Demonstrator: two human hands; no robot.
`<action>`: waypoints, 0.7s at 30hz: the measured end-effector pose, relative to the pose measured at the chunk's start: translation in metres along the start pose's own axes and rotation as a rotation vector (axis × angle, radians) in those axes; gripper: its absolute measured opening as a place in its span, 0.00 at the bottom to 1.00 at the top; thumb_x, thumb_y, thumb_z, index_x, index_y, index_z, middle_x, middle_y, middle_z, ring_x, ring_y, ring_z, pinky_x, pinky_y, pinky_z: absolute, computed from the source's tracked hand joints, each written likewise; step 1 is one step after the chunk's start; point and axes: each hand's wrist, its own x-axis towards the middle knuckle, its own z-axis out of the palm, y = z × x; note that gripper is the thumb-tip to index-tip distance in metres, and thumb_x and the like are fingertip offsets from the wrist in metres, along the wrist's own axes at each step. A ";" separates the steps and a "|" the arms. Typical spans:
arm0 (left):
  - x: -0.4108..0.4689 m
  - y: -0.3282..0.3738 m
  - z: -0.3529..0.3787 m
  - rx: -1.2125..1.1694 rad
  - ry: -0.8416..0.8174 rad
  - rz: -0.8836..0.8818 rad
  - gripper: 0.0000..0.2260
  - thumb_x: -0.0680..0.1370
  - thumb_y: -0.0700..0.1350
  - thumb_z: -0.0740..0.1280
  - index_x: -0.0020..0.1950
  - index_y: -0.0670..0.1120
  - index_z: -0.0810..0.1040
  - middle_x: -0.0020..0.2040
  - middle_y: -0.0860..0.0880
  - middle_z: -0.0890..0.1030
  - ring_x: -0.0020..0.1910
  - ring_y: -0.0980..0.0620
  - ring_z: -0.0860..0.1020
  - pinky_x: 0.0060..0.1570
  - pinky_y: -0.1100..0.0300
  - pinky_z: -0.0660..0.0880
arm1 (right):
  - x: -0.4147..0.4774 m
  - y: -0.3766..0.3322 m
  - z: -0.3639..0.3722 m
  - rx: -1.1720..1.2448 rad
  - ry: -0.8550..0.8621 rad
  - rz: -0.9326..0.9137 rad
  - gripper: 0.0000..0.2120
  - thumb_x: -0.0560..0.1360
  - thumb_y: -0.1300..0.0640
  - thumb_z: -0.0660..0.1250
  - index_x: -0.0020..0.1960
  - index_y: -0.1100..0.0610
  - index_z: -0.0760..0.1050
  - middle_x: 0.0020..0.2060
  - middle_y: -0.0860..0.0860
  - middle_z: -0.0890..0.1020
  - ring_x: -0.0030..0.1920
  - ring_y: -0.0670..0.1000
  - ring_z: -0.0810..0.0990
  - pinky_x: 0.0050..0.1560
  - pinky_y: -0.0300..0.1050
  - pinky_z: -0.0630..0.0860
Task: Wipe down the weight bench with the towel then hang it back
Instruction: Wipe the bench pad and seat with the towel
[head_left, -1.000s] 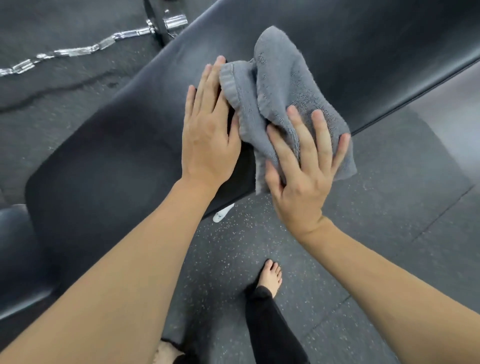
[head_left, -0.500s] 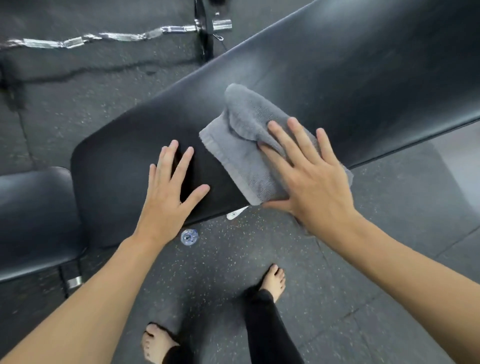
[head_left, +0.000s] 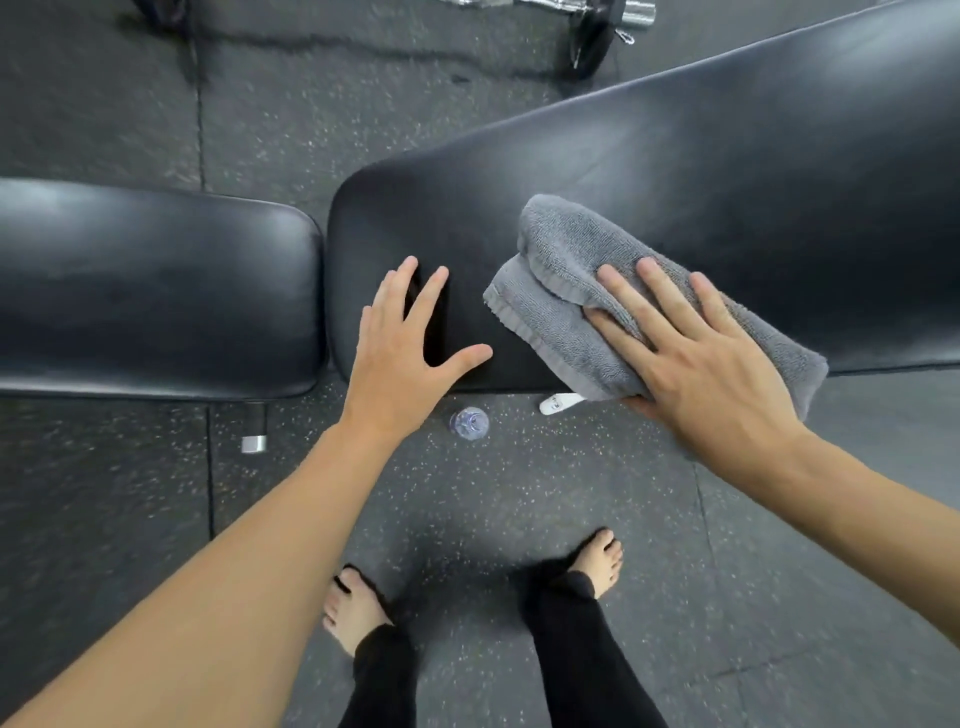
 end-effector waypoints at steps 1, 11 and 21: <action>-0.004 -0.013 -0.005 -0.001 0.004 -0.034 0.37 0.77 0.63 0.69 0.82 0.54 0.60 0.84 0.52 0.53 0.83 0.51 0.51 0.80 0.41 0.55 | 0.010 -0.014 0.001 -0.014 -0.021 -0.023 0.46 0.75 0.46 0.73 0.83 0.54 0.51 0.83 0.57 0.47 0.82 0.63 0.49 0.79 0.66 0.51; -0.023 -0.090 -0.056 -0.159 0.077 -0.296 0.18 0.76 0.38 0.67 0.66 0.45 0.72 0.63 0.48 0.75 0.54 0.50 0.77 0.50 0.58 0.74 | 0.139 -0.189 -0.007 0.075 -0.049 -0.177 0.35 0.83 0.51 0.57 0.83 0.56 0.42 0.83 0.57 0.43 0.82 0.63 0.44 0.79 0.66 0.48; -0.006 -0.041 -0.060 -0.204 0.045 -0.228 0.24 0.81 0.43 0.67 0.77 0.52 0.69 0.68 0.59 0.77 0.63 0.59 0.75 0.58 0.72 0.70 | 0.116 -0.126 -0.009 0.219 -0.056 0.021 0.32 0.84 0.43 0.49 0.83 0.54 0.48 0.83 0.52 0.45 0.83 0.55 0.43 0.80 0.61 0.43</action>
